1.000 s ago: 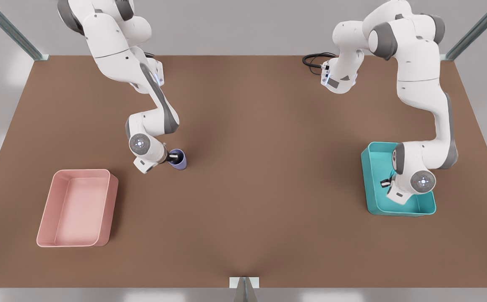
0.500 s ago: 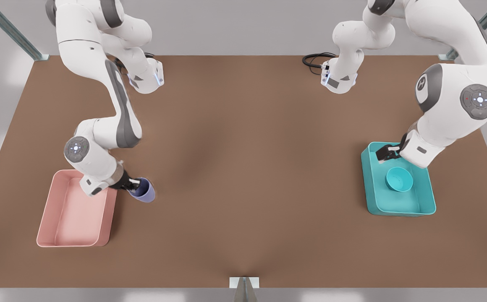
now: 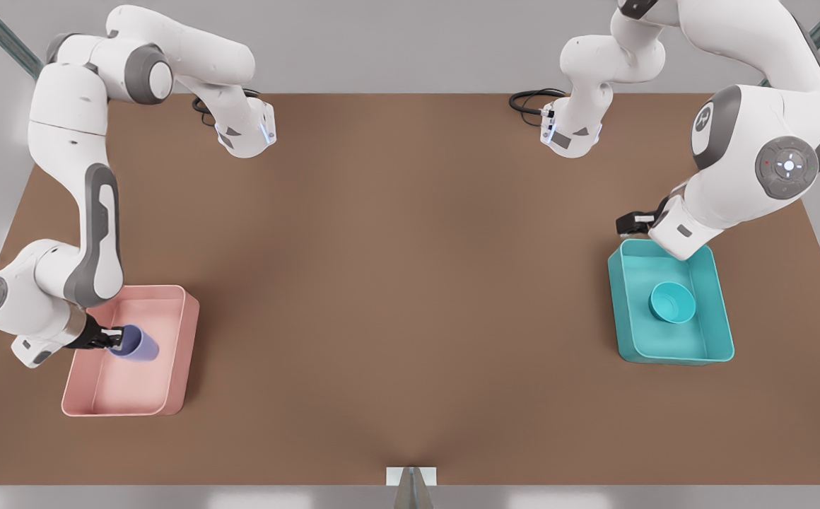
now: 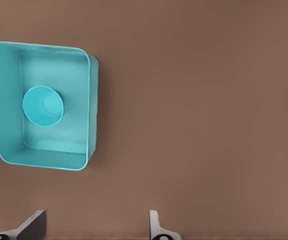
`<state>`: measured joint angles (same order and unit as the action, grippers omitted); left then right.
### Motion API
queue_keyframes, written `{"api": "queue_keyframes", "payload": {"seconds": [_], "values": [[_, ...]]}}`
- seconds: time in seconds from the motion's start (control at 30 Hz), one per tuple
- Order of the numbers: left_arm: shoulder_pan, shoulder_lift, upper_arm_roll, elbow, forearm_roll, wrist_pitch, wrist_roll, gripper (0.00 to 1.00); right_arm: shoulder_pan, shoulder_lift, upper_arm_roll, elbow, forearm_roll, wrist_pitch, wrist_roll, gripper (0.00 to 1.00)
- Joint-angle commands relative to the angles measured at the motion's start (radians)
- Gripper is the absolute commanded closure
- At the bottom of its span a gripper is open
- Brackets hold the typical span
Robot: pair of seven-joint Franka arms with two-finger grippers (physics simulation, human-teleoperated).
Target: Put the bowls and cups in different boxes
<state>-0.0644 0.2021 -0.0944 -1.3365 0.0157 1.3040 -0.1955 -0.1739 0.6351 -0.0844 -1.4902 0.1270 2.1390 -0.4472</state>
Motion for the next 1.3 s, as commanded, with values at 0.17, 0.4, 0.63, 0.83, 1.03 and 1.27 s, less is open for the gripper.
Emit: {"api": "queue_keyframes", "payload": {"seconds": [0.17,0.4,0.63,0.83,1.03,1.27], "values": [[-0.002,-0.001,-0.002,0.002,0.001,-0.025,0.013,0.00,-0.021,0.104,0.002,0.007,0.034,0.067,-0.430,0.79],[0.005,-0.001,-0.022,0.000,0.003,-0.023,0.008,0.00,-0.021,0.112,0.003,0.007,0.045,0.075,-0.435,0.00],[0.006,0.000,-0.019,0.000,0.018,-0.020,0.008,0.00,-0.021,0.080,0.011,0.001,0.045,0.029,-0.438,0.00],[0.009,-0.001,-0.018,0.000,0.023,-0.023,0.013,0.00,-0.012,-0.046,0.012,0.002,0.045,-0.181,-0.420,0.00],[0.012,0.005,-0.015,0.000,0.038,-0.019,0.014,0.00,0.128,-0.132,0.009,0.125,0.017,-0.613,0.286,0.00],[0.014,0.007,-0.015,0.000,0.038,-0.012,0.016,0.00,0.185,-0.526,0.009,-0.090,-0.076,-0.699,0.413,0.00]]}}
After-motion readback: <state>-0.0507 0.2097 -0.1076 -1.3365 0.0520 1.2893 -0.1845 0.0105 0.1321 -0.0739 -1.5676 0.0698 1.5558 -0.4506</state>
